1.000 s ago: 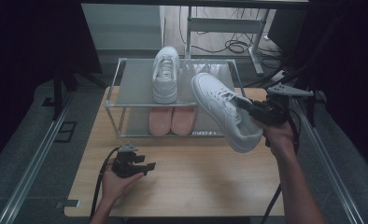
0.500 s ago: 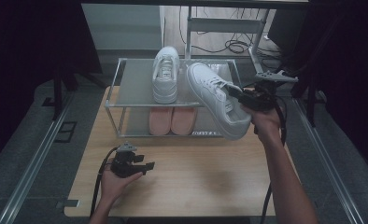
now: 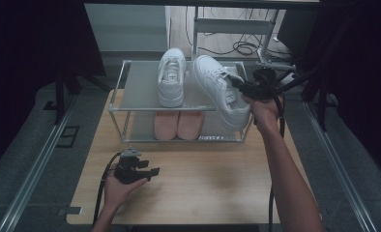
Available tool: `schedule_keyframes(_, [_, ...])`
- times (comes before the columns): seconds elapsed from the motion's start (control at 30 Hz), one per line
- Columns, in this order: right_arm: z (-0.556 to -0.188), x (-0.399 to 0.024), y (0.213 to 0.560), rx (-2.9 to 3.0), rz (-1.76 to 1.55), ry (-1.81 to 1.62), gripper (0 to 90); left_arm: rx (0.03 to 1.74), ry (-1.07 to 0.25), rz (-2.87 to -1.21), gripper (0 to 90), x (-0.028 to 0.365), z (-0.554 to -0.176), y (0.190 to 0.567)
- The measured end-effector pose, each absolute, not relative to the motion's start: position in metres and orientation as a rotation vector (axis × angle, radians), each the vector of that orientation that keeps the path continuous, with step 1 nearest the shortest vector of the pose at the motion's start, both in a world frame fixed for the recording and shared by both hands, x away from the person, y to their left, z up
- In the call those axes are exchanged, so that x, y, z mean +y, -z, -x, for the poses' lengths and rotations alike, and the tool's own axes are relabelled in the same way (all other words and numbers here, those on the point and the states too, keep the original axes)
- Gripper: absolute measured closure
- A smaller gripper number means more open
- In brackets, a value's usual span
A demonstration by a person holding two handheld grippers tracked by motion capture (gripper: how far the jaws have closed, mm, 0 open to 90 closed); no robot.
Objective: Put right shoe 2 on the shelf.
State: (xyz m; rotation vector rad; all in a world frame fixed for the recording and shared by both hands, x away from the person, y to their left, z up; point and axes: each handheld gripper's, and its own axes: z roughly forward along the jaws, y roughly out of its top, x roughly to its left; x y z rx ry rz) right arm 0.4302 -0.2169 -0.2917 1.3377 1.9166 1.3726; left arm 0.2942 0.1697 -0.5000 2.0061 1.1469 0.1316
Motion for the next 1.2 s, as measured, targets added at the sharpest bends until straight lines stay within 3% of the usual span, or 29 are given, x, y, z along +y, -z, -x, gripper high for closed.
schedule_keyframes(1.2, [-0.506, -0.154, 0.280, 1.801, -1.558, -1.161, 81.0, 1.132, -0.131, -2.000, 39.1, 0.172, -0.294, 0.497])
